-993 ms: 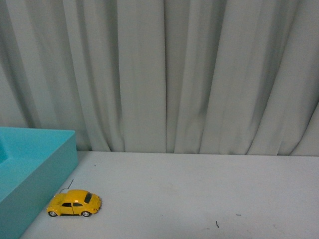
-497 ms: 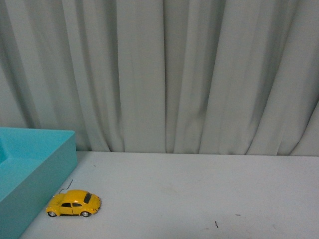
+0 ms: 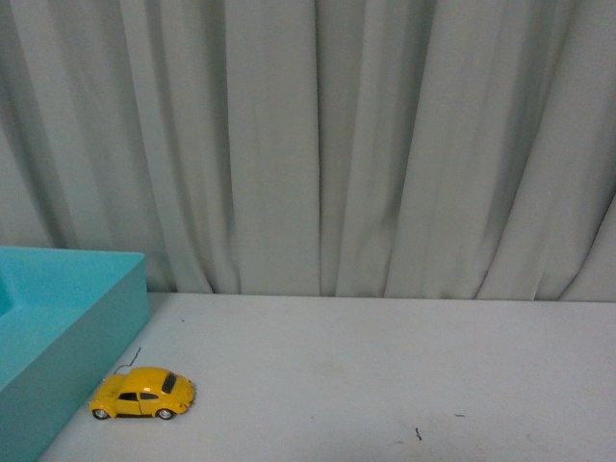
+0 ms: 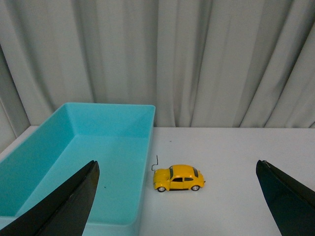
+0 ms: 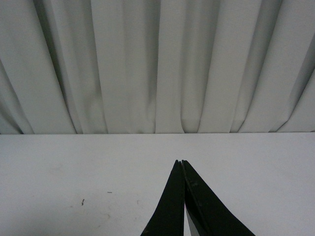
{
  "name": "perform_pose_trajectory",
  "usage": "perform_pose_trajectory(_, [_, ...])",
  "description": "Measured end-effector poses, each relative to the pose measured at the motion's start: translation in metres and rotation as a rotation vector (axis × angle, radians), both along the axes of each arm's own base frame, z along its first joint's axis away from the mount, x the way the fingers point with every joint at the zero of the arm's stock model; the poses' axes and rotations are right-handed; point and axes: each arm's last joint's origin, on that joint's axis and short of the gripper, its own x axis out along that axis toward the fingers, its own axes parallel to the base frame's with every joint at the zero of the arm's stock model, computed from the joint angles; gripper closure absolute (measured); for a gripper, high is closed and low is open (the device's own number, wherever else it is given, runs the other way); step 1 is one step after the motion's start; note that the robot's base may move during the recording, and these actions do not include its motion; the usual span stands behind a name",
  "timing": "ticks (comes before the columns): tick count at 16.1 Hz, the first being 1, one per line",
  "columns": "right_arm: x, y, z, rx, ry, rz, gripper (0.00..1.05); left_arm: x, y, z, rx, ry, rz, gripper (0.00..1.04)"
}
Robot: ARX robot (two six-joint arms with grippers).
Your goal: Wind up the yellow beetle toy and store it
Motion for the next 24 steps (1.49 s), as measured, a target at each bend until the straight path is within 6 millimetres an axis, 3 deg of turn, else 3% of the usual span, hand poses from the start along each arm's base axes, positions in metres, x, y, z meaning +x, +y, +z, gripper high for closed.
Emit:
perform_pose_trajectory(3, [-0.015,0.000,-0.014,0.002,0.014,0.000,1.03,0.000,0.000,0.000,0.000,0.000,0.001,0.07])
perform_pose_trajectory(7, [-0.016,0.000,-0.013,0.002,-0.006,0.000,1.03,0.000,0.000,0.000,0.000,0.000,0.000,0.07])
perform_pose_trajectory(9, [-0.016,0.000,-0.013,0.002,-0.006,-0.001,0.96,0.000,0.000,0.000,0.000,0.000,0.000,0.07])
perform_pose_trajectory(13, [-0.016,0.000,-0.013,0.002,-0.006,0.000,0.50,0.000,0.000,0.000,0.000,0.000,0.000,0.07])
perform_pose_trajectory(15, [-0.016,0.000,-0.013,0.002,-0.006,0.001,0.26,0.009,0.005,0.005,-0.071,0.145,-0.059,0.07])
perform_pose_trajectory(17, [-0.016,0.000,-0.013,0.003,-0.006,0.000,0.04,0.049,0.017,0.043,-0.049,0.098,-0.057,0.07])
perform_pose_trajectory(18, [-0.016,0.000,-0.013,0.003,-0.006,-0.002,0.07,0.080,0.023,0.055,-0.008,0.091,-0.050,0.07])
perform_pose_trajectory(19, [-0.016,0.000,-0.013,0.003,-0.006,0.000,0.06,0.111,0.025,0.056,0.029,0.123,-0.060,0.07])
perform_pose_trajectory(22, [-0.016,0.000,-0.013,0.003,-0.006,-0.001,0.07,0.203,0.029,0.019,0.130,0.351,-0.134,0.07])
perform_pose_trajectory(24, [-0.016,0.000,-0.013,0.003,-0.006,0.000,0.07,0.257,0.024,0.005,0.257,0.426,-0.293,0.07])
